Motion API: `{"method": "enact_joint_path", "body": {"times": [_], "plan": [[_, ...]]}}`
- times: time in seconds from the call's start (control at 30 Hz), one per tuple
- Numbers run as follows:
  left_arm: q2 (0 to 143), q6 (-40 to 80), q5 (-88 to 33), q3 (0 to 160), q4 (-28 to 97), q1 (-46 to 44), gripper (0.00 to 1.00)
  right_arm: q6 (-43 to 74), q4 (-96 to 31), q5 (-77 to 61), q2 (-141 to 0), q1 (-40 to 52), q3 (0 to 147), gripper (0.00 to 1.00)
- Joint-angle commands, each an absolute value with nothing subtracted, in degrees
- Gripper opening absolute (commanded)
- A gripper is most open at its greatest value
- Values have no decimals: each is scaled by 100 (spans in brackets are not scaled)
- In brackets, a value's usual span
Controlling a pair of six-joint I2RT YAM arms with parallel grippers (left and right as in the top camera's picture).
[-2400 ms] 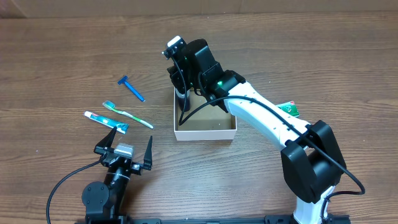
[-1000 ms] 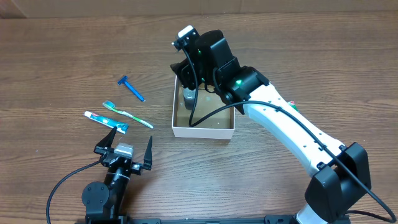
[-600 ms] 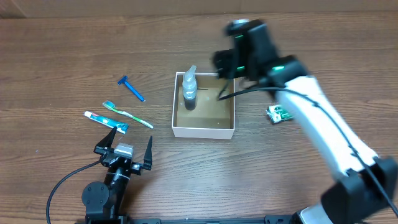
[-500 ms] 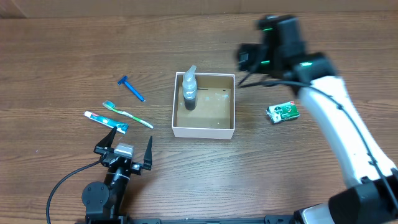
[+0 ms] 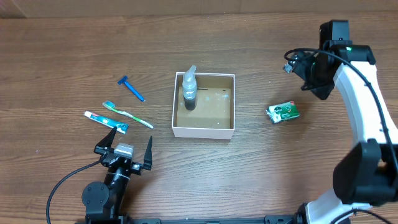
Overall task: Pack container
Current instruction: 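Move the right gripper to the green Dettol soap bar and grasp it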
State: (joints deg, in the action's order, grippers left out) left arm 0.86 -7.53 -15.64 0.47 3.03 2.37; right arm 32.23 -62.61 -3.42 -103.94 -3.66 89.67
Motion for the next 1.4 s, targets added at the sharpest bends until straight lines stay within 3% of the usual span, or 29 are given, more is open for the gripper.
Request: {"method": "enact_joint_path", "body": {"times": [0.0,0.3,0.87,1.37], "plan": [[32,-816,-1500,27,296,270,100,3476,-6423,-329,-10628,-344,9000,100],[32,-816,-1500,27,296,270,100,3760,-7002,-355,-10687,-340,8831,100],[32,-816,-1500,27,296,270,100,4211,-4925,-631,-10687,-338,6740,100],[32,-816,-1500,27,296,270,100,4351,-3579,-655,-10687,47,6027,82]]}}
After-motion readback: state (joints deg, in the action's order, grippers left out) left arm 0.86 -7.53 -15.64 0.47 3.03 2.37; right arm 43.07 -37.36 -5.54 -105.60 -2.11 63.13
